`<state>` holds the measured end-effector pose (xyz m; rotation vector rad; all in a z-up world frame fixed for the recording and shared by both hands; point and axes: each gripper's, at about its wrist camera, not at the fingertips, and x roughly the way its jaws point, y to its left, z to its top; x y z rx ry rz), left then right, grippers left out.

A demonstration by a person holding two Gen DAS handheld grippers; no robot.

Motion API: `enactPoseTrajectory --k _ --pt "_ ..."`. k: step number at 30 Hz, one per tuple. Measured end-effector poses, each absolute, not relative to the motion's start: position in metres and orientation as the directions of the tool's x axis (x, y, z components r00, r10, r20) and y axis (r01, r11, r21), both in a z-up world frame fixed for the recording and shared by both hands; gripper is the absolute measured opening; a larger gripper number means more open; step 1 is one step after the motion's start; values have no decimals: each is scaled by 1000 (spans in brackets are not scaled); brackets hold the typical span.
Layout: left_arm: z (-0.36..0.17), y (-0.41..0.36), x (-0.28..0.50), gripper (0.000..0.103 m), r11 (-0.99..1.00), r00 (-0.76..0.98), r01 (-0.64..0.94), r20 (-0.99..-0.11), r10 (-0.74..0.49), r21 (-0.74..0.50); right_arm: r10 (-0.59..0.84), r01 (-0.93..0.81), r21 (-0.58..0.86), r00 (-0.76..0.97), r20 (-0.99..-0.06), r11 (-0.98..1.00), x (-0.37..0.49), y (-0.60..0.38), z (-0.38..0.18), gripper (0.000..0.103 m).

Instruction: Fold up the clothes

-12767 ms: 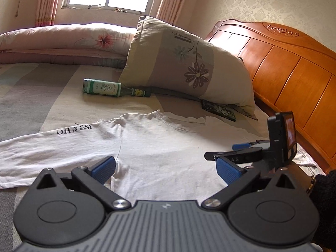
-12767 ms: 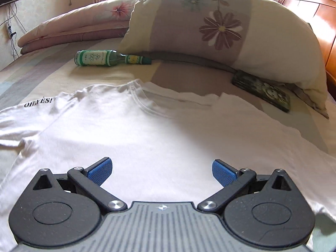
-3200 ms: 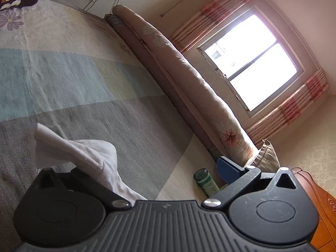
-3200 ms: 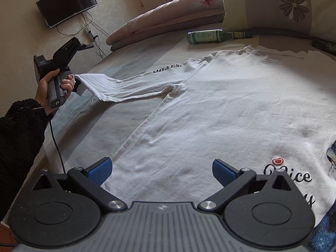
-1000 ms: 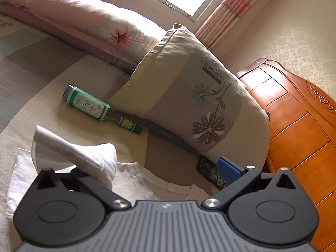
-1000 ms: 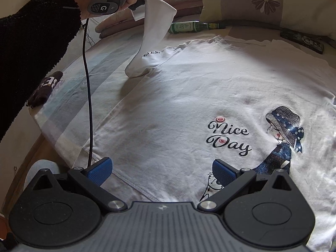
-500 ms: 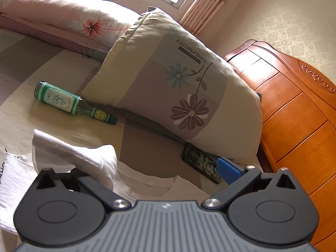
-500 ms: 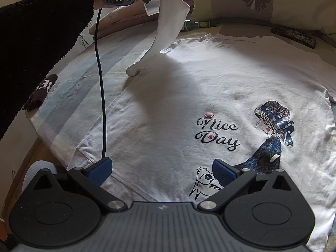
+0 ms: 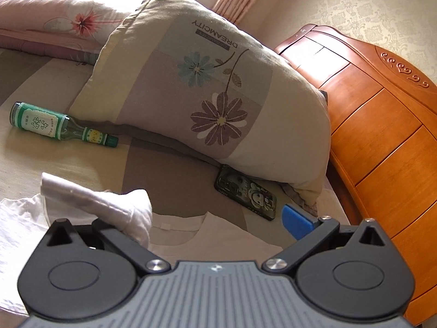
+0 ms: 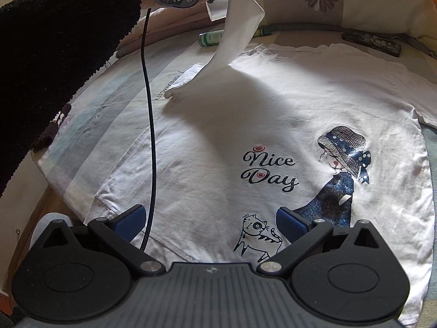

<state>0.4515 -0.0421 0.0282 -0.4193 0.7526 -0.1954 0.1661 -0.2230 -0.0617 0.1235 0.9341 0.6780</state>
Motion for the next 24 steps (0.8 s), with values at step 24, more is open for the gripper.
enactPoseTrajectory --k 24 --pt "-41 -121 463 102 932 505 198 -783 -364 -305 563 -456 373 413 -715 808 170 -230 -68 103"
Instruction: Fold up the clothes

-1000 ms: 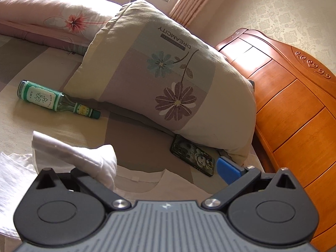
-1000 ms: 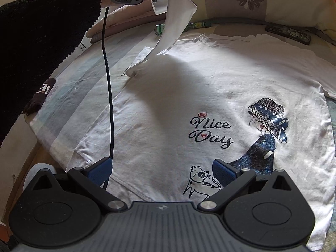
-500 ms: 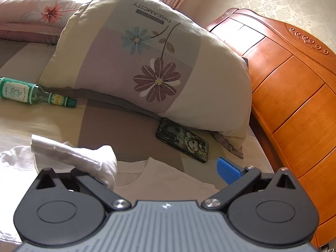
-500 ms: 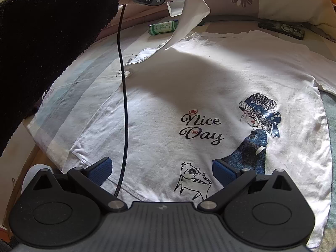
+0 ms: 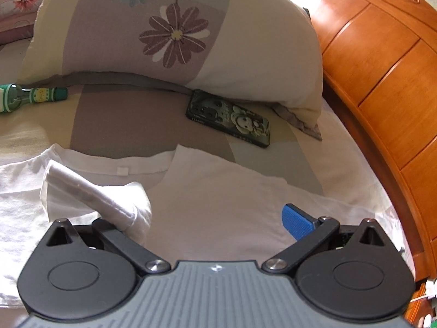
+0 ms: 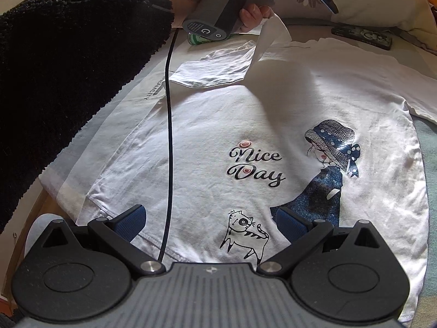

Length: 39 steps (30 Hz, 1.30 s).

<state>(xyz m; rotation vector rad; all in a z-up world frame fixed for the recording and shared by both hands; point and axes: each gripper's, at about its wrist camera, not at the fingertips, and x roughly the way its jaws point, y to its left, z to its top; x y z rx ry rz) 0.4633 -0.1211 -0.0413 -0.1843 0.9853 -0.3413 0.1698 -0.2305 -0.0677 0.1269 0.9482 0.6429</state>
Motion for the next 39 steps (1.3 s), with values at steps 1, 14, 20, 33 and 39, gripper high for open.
enactPoseTrajectory --k 1,14,20,33,39 --pt "-46 -125 463 102 930 481 217 -797 -366 -296 560 -453 371 415 -717 811 170 -231 -68 103" --pt "-54 -143 453 102 920 399 320 -848 -349 -228 556 -456 363 419 -718 812 172 -224 -66 103" --pt "-66 -161 449 102 900 344 429 -908 -238 -73 553 -452 363 419 -720 815 173 -223 -66 103" --pt "-55 -115 459 102 949 411 176 -856 -313 -262 564 -458 369 426 -707 809 172 -221 -63 103" --pt "-56 -130 455 102 935 447 230 -824 -348 -270 565 -454 372 428 -705 809 174 -222 -63 103"
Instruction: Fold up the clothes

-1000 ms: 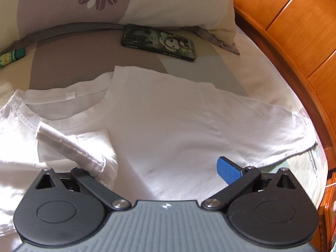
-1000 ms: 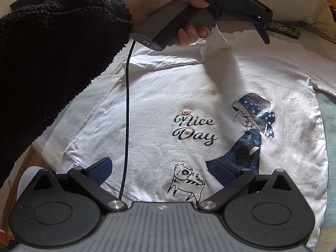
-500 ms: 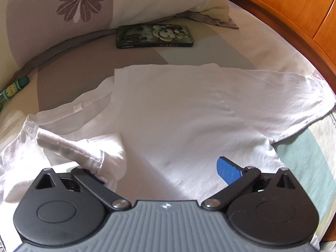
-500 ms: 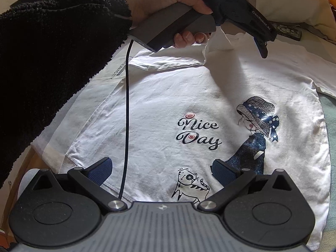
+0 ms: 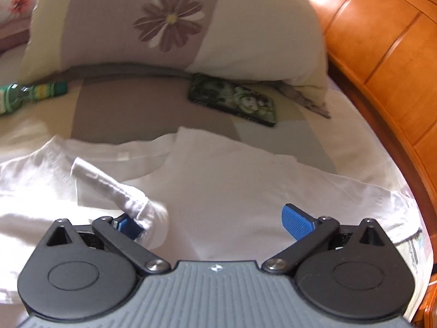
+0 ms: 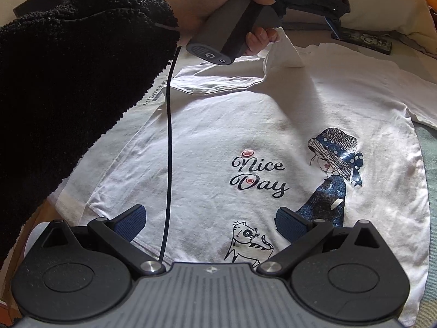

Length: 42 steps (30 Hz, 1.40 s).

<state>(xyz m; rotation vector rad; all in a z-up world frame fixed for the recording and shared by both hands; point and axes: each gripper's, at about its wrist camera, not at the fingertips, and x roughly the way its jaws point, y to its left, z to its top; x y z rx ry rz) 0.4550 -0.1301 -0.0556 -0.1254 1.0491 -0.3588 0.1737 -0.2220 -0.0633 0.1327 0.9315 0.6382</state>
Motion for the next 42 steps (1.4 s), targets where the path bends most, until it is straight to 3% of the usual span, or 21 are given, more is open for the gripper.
enactPoseTrajectory --k 8,19,25,30,32,37,42 --pt "-54 -157 443 102 865 425 432 -788 -446 -256 566 -444 381 430 -703 811 175 -224 -64 103" --pt "-20 -23 403 102 899 561 294 -704 -436 -323 577 -407 418 457 -677 812 182 -233 -64 103" --pt "-59 77 362 102 866 600 105 -663 -447 -489 573 -385 428 476 -666 818 189 -231 -66 103" --pt "-103 115 348 102 795 606 33 -620 -498 -606 544 -364 409 473 -693 837 198 -219 -73 103" --pt "-115 124 349 102 788 636 3 -607 -476 -615 531 -351 402 477 -700 845 202 -215 -76 103" --pt "-131 147 348 102 697 777 -48 -465 -424 -715 520 -329 403 495 -697 854 211 -206 -78 103" --pt "-132 169 326 100 692 834 -119 -450 -319 -712 495 -301 394 489 -718 868 219 -201 -86 103"
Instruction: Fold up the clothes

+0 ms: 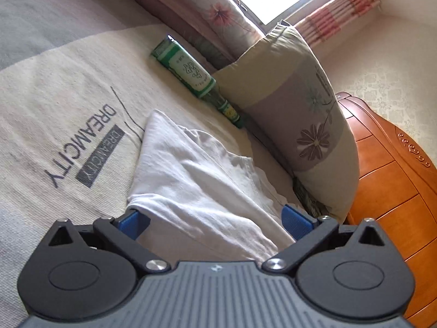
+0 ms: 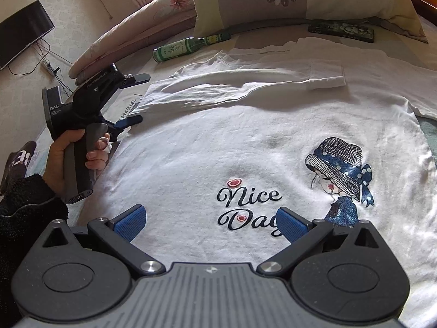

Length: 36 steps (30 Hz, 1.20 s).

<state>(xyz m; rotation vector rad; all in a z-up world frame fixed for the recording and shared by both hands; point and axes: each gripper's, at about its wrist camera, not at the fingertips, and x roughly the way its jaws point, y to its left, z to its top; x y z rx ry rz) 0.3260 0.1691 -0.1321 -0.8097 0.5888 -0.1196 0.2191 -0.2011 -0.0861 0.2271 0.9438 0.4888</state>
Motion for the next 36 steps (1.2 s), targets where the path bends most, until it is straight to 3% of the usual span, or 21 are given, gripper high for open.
enactPoseTrajectory --k 4,7,10,16,22,26,29,31,33,36 --pt "-123 175 307 100 684 832 -163 -472 -292 -711 479 -259 403 460 -748 878 227 -206 -99 103" --pt "-100 168 294 100 715 859 -84 -414 -300 -694 494 -255 424 469 -732 869 227 -210 -104 103" --pt "-67 145 301 102 828 875 22 -390 -287 -560 506 -287 417 496 -706 862 224 -211 -109 103" --pt "-82 145 320 102 845 809 16 -490 -325 -534 463 -306 348 554 -692 886 217 -202 -111 103" --pt "-102 148 339 101 851 722 -2 -589 -362 -525 376 -332 219 540 -753 917 217 -188 -104 103" --pt "-81 141 329 101 902 760 41 -572 -308 -430 335 -330 171 544 -769 928 225 -193 -86 102" --pt "-70 129 326 101 936 762 78 -585 -279 -344 296 -311 125 599 -744 942 252 -210 -61 94" --pt "-69 120 326 101 942 743 124 -601 -296 -312 250 -276 91 623 -741 957 282 -222 -50 83" --pt "-68 112 326 101 940 736 167 -597 -320 -298 224 -244 82 640 -735 966 314 -235 -44 64" --pt "-66 106 325 101 934 738 192 -584 -339 -300 162 -183 54 653 -740 982 366 -249 -52 47"
